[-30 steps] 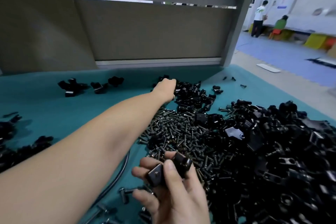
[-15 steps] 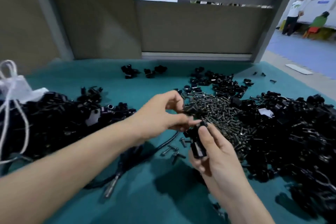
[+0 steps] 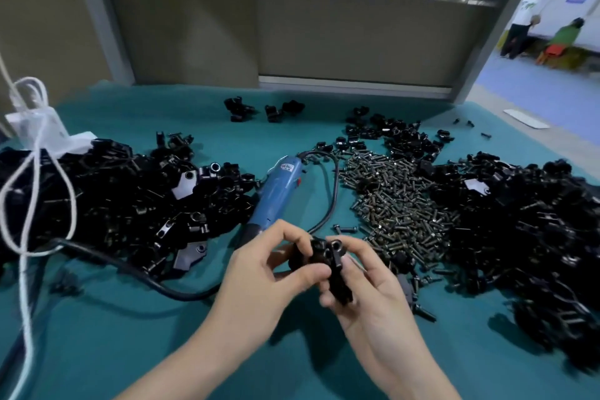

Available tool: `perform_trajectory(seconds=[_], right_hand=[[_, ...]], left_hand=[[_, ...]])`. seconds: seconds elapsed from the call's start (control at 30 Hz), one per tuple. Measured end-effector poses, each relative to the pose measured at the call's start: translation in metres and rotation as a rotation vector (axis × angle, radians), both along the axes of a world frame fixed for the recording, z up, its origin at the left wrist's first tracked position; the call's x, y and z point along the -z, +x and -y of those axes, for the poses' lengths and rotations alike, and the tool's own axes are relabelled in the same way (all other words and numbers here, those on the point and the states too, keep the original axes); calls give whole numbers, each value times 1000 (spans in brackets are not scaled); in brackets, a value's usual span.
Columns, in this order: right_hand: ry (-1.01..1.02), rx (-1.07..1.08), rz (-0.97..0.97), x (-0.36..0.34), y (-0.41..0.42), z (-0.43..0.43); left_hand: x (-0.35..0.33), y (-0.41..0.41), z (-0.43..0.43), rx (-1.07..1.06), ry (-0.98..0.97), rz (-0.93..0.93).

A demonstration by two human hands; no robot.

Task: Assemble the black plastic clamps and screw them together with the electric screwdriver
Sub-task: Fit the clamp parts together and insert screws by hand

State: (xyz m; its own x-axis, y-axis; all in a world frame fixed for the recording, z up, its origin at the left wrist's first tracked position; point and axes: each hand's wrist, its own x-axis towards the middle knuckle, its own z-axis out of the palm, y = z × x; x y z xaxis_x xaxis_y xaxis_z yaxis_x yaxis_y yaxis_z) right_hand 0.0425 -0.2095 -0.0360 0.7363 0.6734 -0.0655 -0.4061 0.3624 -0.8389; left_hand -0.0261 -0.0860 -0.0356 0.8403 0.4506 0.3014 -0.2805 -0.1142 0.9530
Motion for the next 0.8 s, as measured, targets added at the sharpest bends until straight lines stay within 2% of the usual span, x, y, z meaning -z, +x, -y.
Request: perform_trajectory(seconds=[0.17, 0.3, 0.4, 0.5, 0.57, 0.7, 0.8], right_hand=[[-57, 44, 156, 8, 2, 0], [-371, 113, 646, 14, 4, 6], [-515, 86, 810, 13, 1, 9], [-559, 127, 950, 10, 3, 15], [-550, 150, 1002, 7, 9, 17], [-511, 57, 954, 5, 21, 18], [-464, 73, 920, 5, 25, 17]], left_hand=[[9, -3, 2, 39, 41, 13], [11, -6, -3, -43, 228, -21], [9, -6, -3, -79, 329, -14], [7, -6, -1, -86, 365, -6], [9, -6, -1, -75, 371, -17], [12, -6, -4, -40, 282, -60], [13, -5, -3, -3, 231, -79]])
